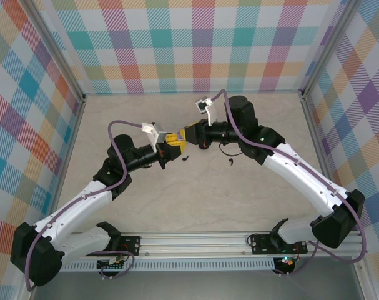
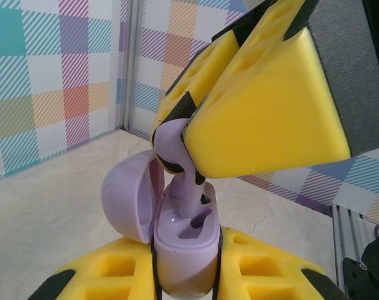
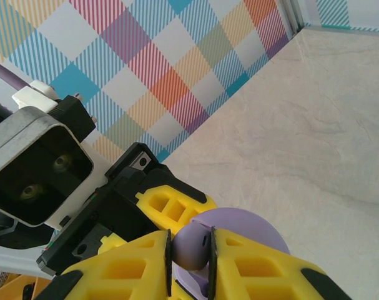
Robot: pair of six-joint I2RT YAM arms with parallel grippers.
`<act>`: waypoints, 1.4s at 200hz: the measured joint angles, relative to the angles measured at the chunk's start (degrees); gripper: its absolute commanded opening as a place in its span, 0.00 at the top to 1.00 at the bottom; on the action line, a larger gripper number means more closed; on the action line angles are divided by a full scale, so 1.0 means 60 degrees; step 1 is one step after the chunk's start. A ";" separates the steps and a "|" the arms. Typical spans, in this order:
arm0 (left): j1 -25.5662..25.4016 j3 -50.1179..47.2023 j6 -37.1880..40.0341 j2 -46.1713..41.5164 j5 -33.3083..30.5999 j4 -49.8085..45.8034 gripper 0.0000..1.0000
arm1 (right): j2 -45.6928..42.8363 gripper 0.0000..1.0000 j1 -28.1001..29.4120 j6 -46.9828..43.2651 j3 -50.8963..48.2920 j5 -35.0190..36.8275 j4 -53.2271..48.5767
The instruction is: Insert wireless bluetooth earbuds into charging case
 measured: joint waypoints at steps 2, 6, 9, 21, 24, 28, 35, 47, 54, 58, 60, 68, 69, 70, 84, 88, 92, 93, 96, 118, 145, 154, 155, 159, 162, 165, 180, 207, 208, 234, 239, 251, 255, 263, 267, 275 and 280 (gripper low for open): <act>0.0000 0.0000 0.0000 0.0000 0.0000 0.0000 0.88 | 0.0000 0.78 0.0000 -0.0004 0.0000 0.0000 0.0000; 0.0000 -0.0004 0.0000 -0.0007 -0.0007 -0.0004 0.88 | 0.0004 0.78 0.0000 -0.0007 0.0000 0.0007 -0.0004; 0.0000 0.0000 0.0000 -0.0007 -0.0018 -0.0007 0.88 | 0.0004 0.78 0.0000 -0.0007 0.0000 0.0018 -0.0007; 0.0000 -0.0004 0.0000 -0.0011 -0.0044 -0.0018 0.88 | 0.0007 0.78 0.0000 -0.0011 0.0018 0.0025 -0.0040; 0.0000 -0.0004 0.0000 -0.0011 -0.0051 -0.0025 0.88 | 0.0007 0.78 0.0000 -0.0011 0.0022 0.0025 -0.0047; 0.0000 -0.0004 0.0000 -0.0011 -0.0069 -0.0029 0.88 | 0.0007 0.78 0.0000 -0.0011 0.0033 0.0029 -0.0069; 0.0000 -0.0004 0.0000 -0.0011 -0.0076 -0.0033 0.88 | 0.0007 0.78 0.0000 -0.0011 0.0040 0.0033 -0.0084; 0.0000 -0.0004 0.0000 -0.0011 -0.0102 -0.0033 0.89 | 0.0026 0.78 0.0000 -0.0018 0.0073 0.0062 -0.0135; 0.0000 0.0000 0.0000 -0.0011 -0.0117 -0.0036 0.89 | 0.0047 0.78 0.0000 -0.0036 0.0098 0.0062 -0.0146; 0.0000 -0.0004 0.0000 -0.0011 -0.0142 -0.0036 0.88 | 0.0055 0.78 0.0000 -0.0036 0.0109 0.0073 -0.0153; 0.0000 -0.0004 0.0000 -0.0011 -0.0146 -0.0036 0.89 | 0.0066 0.77 0.0000 -0.0036 0.0113 0.0080 -0.0153; 0.0000 -0.0004 0.0004 -0.0018 -0.0175 -0.0047 0.89 | 0.0080 0.77 0.0000 -0.0040 0.0127 0.0091 -0.0164; 0.0000 0.0000 0.0000 -0.0018 -0.0175 -0.0051 0.89 | 0.0084 0.77 0.0000 -0.0040 0.0131 0.0095 -0.0171; 0.0000 -0.0004 0.0000 -0.0018 -0.0178 -0.0051 0.89 | 0.0084 0.77 0.0000 -0.0040 0.0135 0.0095 -0.0175; 0.0000 0.0000 0.0000 -0.0047 -0.0211 -0.0102 0.88 | 0.0095 0.77 0.0007 -0.0040 0.0153 0.0098 -0.0219; 0.0000 -0.0004 0.0000 -0.0062 -0.0215 -0.0117 0.88 | 0.0102 0.77 0.0011 -0.0040 0.0164 0.0098 -0.0240; 0.0000 0.0000 0.0000 -0.0069 -0.0219 -0.0142 0.88 | 0.0106 0.77 0.0015 -0.0040 0.0186 0.0102 -0.0273; 0.0000 -0.0004 0.0000 -0.0076 -0.0219 -0.0146 0.88 | 0.0109 0.77 0.0018 -0.0040 0.0189 0.0102 -0.0280; 0.0000 -0.0004 0.0000 -0.0084 -0.0226 -0.0153 0.88 | 0.0120 0.77 0.0018 -0.0040 0.0204 0.0102 -0.0299; 0.0000 0.0000 0.0000 -0.0117 -0.0284 -0.0208 0.89 | 0.0160 0.77 0.0025 -0.0040 0.0288 0.0175 -0.0401; 0.0000 0.0000 0.0000 -0.0117 -0.0324 -0.0222 0.88 | 0.0193 0.76 0.0025 -0.0044 0.0324 0.0273 -0.0484; 0.0000 -0.0004 0.0000 -0.0117 -0.0324 -0.0237 0.88 | 0.0193 0.76 0.0029 -0.0044 0.0346 0.0291 -0.0535; 0.0000 0.0000 0.0000 -0.0117 -0.0321 -0.0237 0.89 | 0.0193 0.76 0.0025 -0.0044 0.0350 0.0295 -0.0539; 0.0000 0.0000 0.0000 -0.0117 -0.0321 -0.0237 0.88 | 0.0193 0.76 0.0025 -0.0044 0.0364 0.0313 -0.0572; 0.0000 0.0000 0.0000 -0.0117 -0.0321 -0.0237 0.88 | 0.0193 0.76 0.0025 -0.0044 0.0375 0.0321 -0.0583; 0.0000 -0.0004 0.0000 -0.0117 -0.0321 -0.0237 0.88 | 0.0193 0.76 0.0025 -0.0044 0.0386 0.0342 -0.0597; 0.0000 -0.0004 0.0004 -0.0117 -0.0324 -0.0226 0.89 | 0.0208 0.76 0.0025 -0.0047 0.0452 0.0419 -0.0696; 0.0000 -0.0004 0.0007 -0.0117 -0.0350 -0.0248 0.88 | 0.0248 0.76 0.0044 -0.0124 0.0535 0.0517 -0.0831; 0.0000 -0.0004 0.0007 -0.0120 -0.0350 -0.0248 0.89 | 0.0248 0.76 0.0044 -0.0127 0.0539 0.0517 -0.0834; 0.0000 0.0000 0.0040 -0.0120 -0.0350 -0.0248 0.88 | 0.0255 0.77 0.0047 -0.0226 0.0630 0.0557 -0.1005; 0.0000 -0.0004 0.0051 -0.0120 -0.0353 -0.0248 0.88 | 0.0255 0.77 0.0044 -0.0240 0.0634 0.0565 -0.1031; 0.0000 -0.0004 0.0109 -0.0117 -0.0350 -0.0273 0.88 | 0.0255 0.77 0.0047 -0.0259 0.0641 0.0568 -0.1075; 0.0000 0.0000 0.0149 -0.0117 -0.0353 -0.0288 0.88 | 0.0255 0.77 0.0044 -0.0262 0.0641 0.0576 -0.1086; 0.0000 0.0000 0.0193 -0.0117 -0.0357 -0.0313 0.88 | 0.0255 0.77 0.0047 -0.0262 0.0641 0.0590 -0.1133; 0.0000 -0.0004 0.0219 -0.0117 -0.0357 -0.0339 0.88 | 0.0255 0.77 0.0047 -0.0266 0.0641 0.0590 -0.1147; 0.0000 -0.0004 0.0280 -0.0120 -0.0361 -0.0390 0.88 | 0.0255 0.77 0.0047 -0.0280 0.0641 0.0594 -0.1191; 0.0000 0.0000 0.0321 -0.0120 -0.0361 -0.0423 0.89 | 0.0255 0.77 0.0047 -0.0288 0.0641 0.0594 -0.1224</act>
